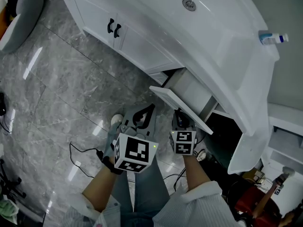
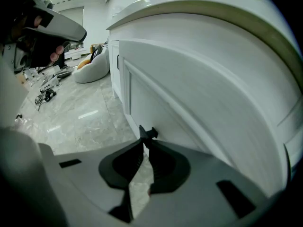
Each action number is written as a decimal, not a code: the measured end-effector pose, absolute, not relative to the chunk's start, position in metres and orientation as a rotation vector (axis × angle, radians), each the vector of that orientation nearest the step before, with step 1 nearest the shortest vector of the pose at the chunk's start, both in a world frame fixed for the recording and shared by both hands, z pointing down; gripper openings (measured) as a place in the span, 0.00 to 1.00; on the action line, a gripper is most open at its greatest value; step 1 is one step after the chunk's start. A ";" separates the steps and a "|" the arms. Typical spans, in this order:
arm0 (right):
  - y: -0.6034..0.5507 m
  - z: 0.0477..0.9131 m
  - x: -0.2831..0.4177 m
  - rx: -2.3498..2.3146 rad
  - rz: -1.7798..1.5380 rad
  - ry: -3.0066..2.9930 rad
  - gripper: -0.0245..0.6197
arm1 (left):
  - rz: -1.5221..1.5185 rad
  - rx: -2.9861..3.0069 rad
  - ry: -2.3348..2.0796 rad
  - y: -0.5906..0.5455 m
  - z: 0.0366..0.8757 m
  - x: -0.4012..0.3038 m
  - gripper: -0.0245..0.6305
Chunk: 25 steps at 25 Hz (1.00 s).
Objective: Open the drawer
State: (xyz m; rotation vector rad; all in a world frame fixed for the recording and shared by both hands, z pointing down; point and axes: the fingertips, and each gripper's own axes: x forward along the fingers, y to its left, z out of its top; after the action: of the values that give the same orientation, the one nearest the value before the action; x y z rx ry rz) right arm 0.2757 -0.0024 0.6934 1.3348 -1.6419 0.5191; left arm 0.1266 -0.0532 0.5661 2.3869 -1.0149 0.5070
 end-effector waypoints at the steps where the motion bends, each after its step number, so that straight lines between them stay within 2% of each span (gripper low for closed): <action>1: -0.001 0.693 0.275 1.335 0.517 -1.642 0.10 | 0.509 2.387 -1.014 -0.052 0.566 0.127 0.06; 25: 0.013 0.693 0.267 1.337 0.476 -1.644 0.09 | 0.519 2.384 -1.012 -0.054 0.569 0.132 0.06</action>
State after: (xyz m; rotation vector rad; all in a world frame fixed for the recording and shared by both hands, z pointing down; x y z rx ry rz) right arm 0.2670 0.0133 0.6931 1.3366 -1.6443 0.4755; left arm 0.1321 -0.0542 0.5689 2.3843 -1.0120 0.5186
